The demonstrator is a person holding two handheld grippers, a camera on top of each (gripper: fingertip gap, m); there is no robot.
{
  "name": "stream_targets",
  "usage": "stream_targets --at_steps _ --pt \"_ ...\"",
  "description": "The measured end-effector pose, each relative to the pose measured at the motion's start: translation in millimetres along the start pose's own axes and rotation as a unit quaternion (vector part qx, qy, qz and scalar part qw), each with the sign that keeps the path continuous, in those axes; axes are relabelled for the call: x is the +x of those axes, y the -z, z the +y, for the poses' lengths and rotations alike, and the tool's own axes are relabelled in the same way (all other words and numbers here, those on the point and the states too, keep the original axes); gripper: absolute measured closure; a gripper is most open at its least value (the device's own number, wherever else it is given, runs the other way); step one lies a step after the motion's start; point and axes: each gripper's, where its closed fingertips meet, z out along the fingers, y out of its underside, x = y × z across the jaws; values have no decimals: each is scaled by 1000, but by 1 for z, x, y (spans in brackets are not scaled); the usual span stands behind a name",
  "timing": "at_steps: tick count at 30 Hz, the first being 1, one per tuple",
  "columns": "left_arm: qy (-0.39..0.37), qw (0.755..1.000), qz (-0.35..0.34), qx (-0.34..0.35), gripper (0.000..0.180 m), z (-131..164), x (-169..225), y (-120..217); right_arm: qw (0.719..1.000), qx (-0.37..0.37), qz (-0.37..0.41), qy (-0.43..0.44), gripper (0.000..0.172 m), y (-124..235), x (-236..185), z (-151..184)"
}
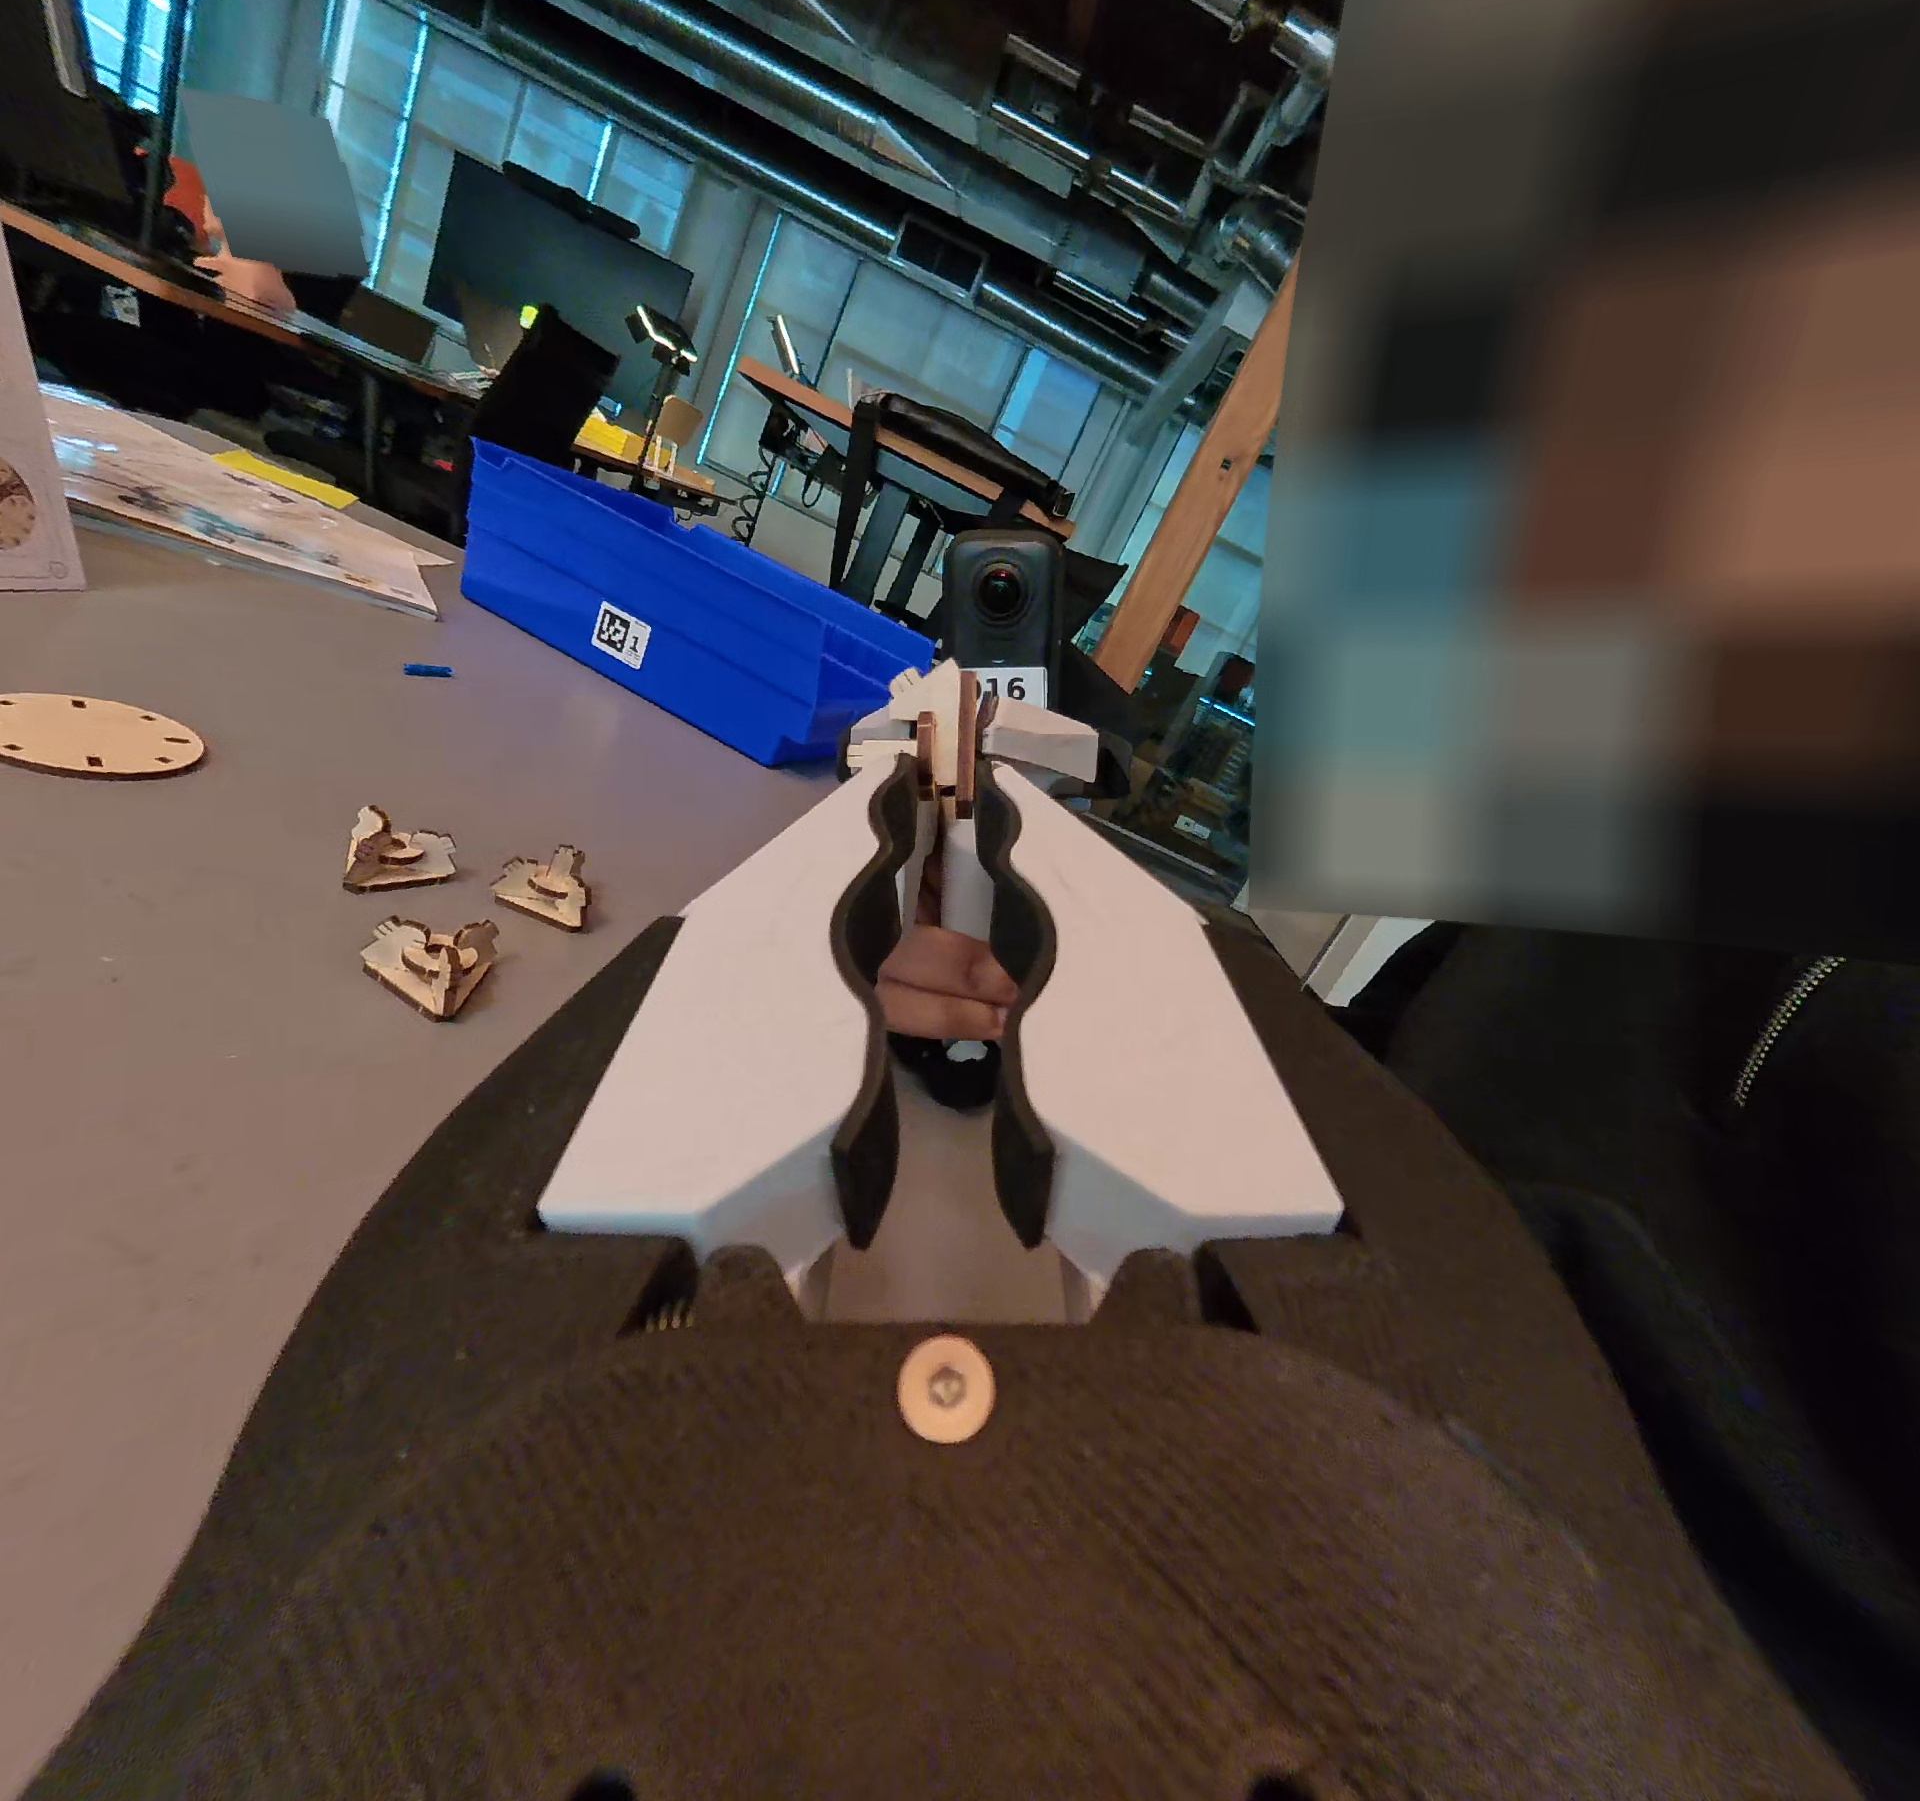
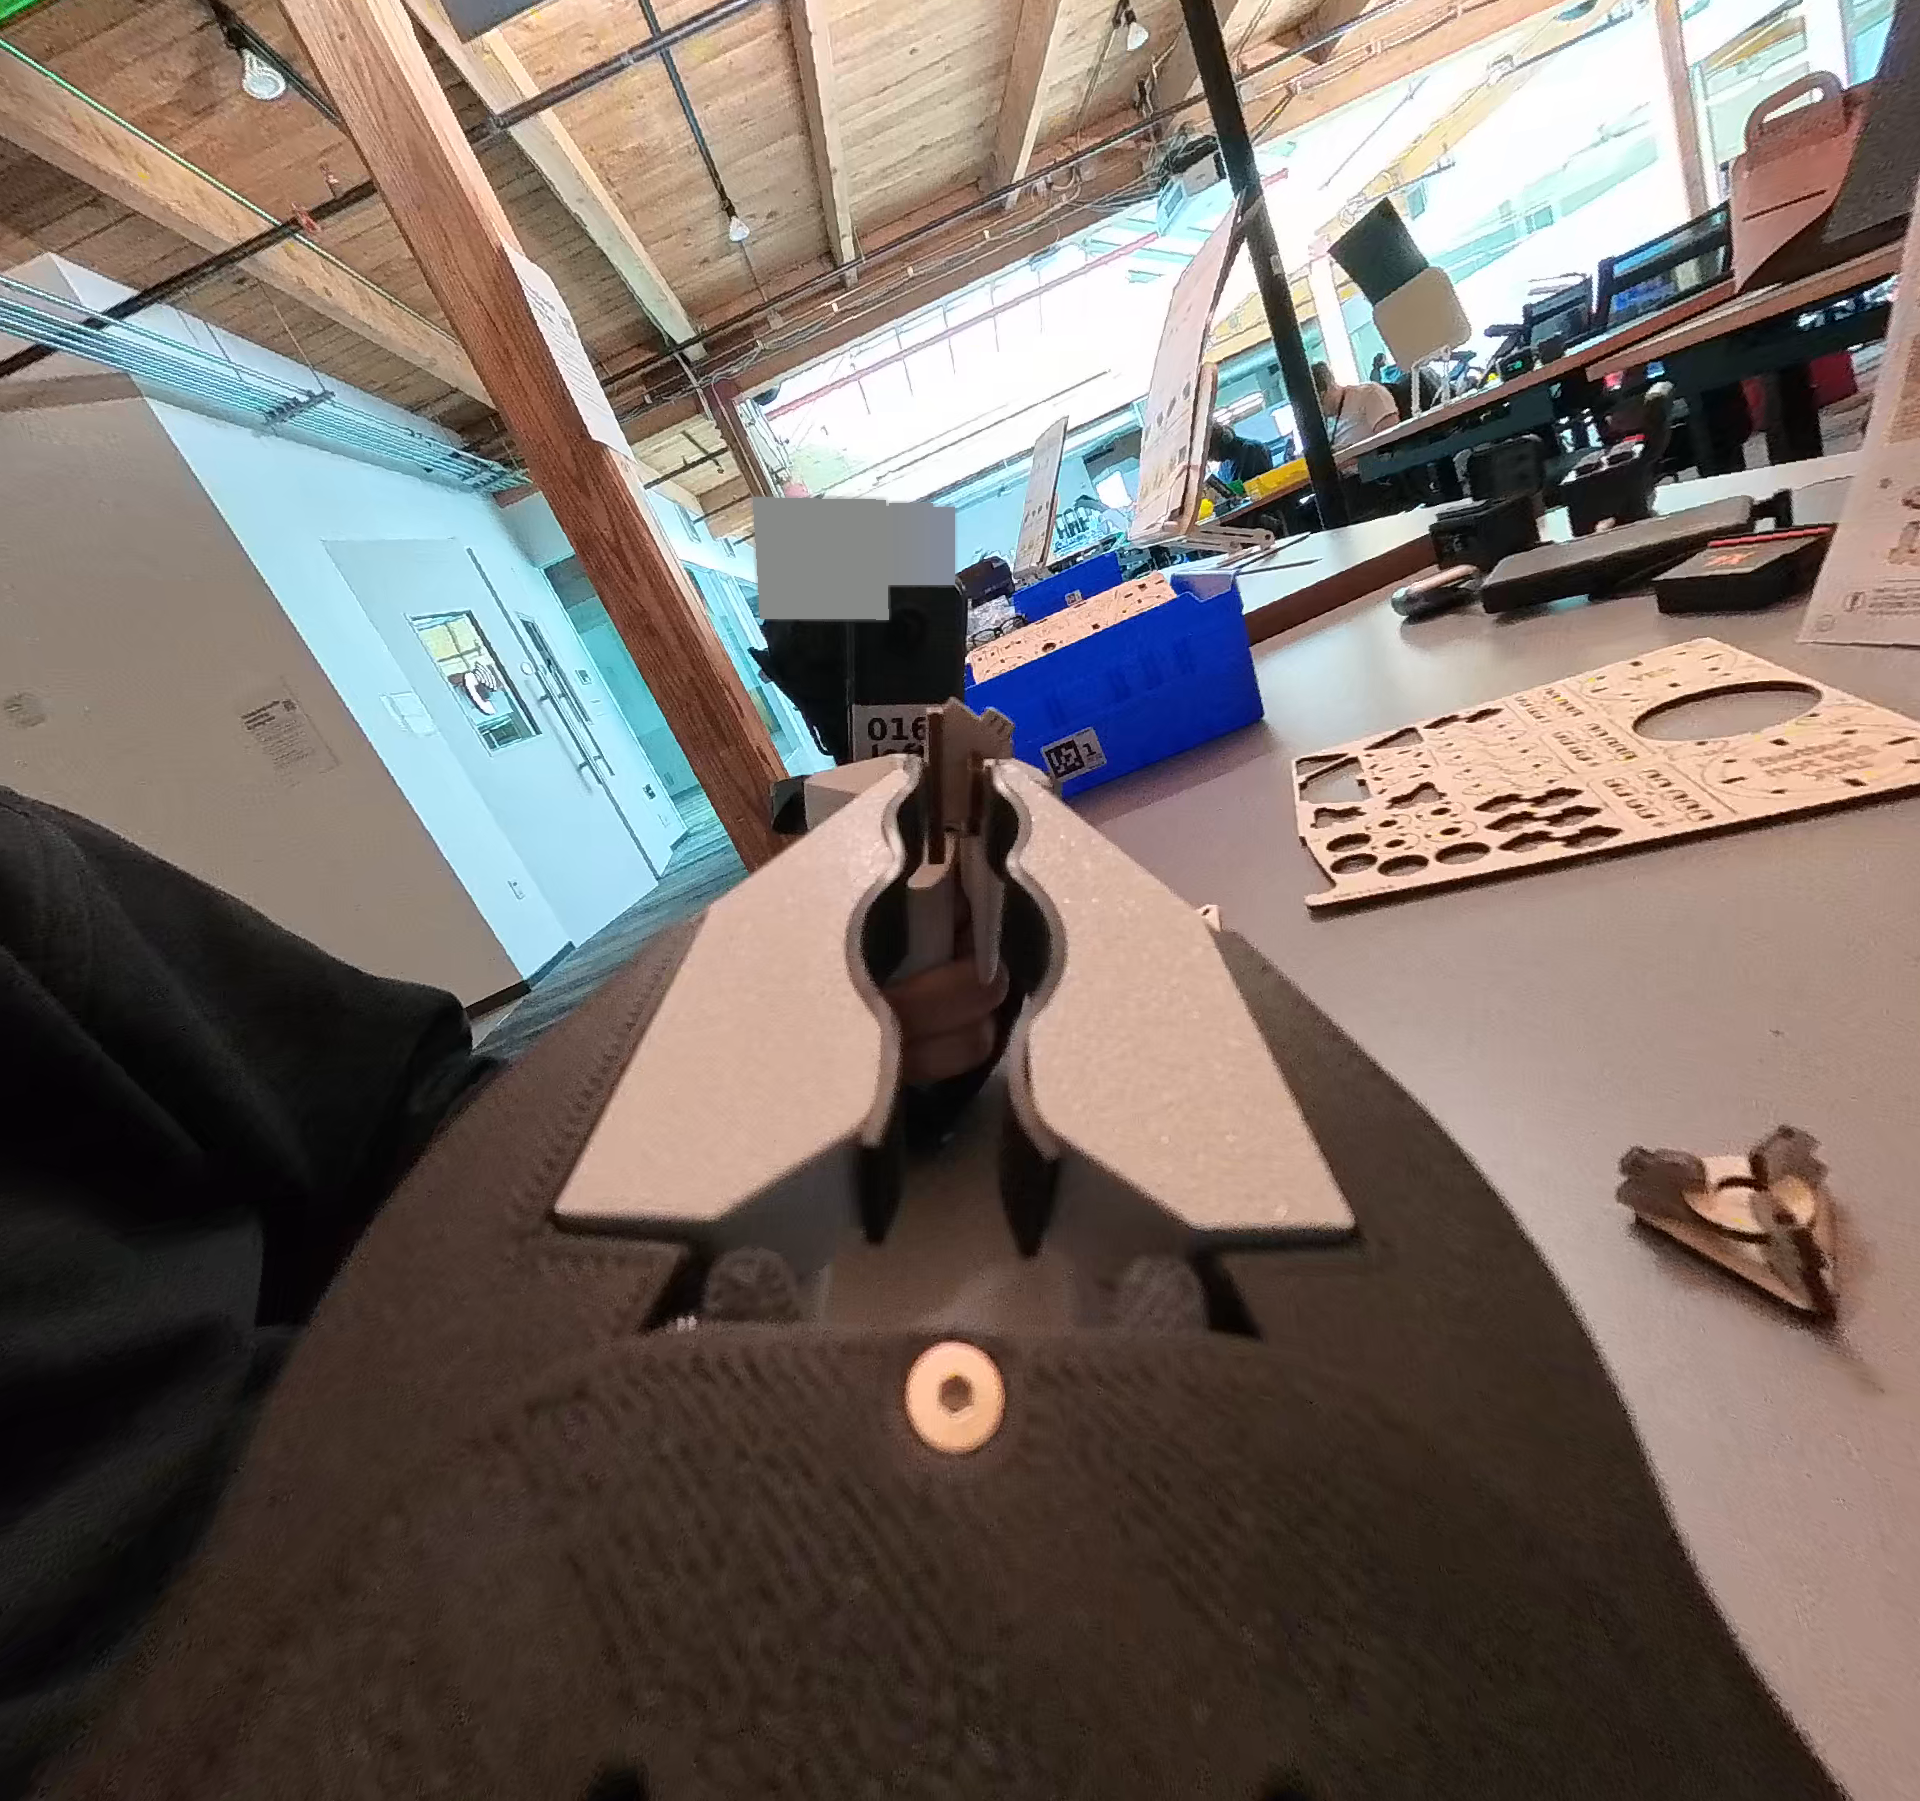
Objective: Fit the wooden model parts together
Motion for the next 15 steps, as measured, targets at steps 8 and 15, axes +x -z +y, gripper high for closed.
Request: stream_targets --at_steps 8,15 --pt "3 1000 2 1 173 0 0 0 1000 1 2 7 163 0 -1 0" --pt "7 1000 3 1 172 0 -1 -1 1000 2 4 6 163 0 0 0"
